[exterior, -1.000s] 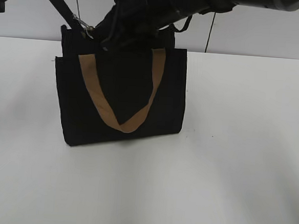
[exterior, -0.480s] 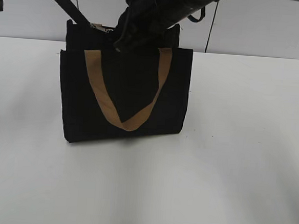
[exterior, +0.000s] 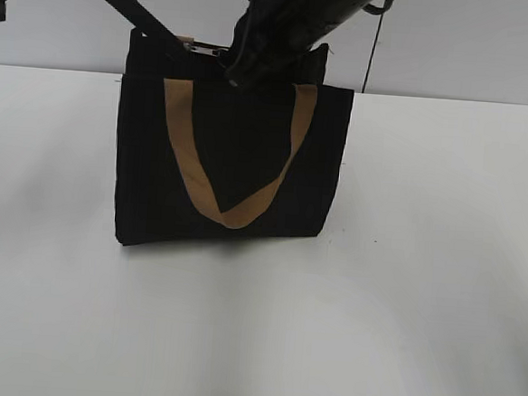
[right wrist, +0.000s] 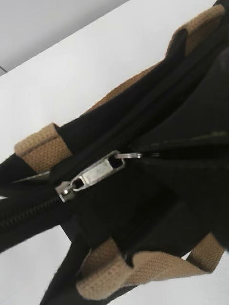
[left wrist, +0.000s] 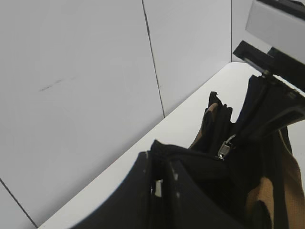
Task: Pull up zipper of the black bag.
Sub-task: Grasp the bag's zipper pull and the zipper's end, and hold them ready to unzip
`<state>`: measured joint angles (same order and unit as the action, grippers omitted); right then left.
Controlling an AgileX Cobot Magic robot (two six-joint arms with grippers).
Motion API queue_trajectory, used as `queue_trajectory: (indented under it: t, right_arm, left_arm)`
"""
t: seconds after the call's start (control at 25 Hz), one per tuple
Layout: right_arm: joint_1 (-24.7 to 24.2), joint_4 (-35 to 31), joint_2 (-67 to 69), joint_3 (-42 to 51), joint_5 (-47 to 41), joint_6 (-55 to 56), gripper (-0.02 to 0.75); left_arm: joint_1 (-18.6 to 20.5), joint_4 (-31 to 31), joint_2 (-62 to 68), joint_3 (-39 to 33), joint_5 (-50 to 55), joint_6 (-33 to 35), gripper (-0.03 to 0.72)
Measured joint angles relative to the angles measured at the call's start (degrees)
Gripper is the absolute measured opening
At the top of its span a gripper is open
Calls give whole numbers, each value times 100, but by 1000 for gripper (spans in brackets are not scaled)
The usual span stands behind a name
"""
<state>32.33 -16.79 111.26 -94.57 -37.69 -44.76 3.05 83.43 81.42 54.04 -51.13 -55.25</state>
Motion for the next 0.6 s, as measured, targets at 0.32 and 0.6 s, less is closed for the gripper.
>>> queue_trajectory:
  t: [0.32, 0.6]
  right_arm:
    - [-253, 238, -91, 6, -521, 315, -15]
    - [-374, 268, -306, 6, -646, 419, -15]
  left_arm:
    - [0, -30, -10, 0, 4, 0, 22]
    - [0, -42, -29, 0, 4, 0, 22]
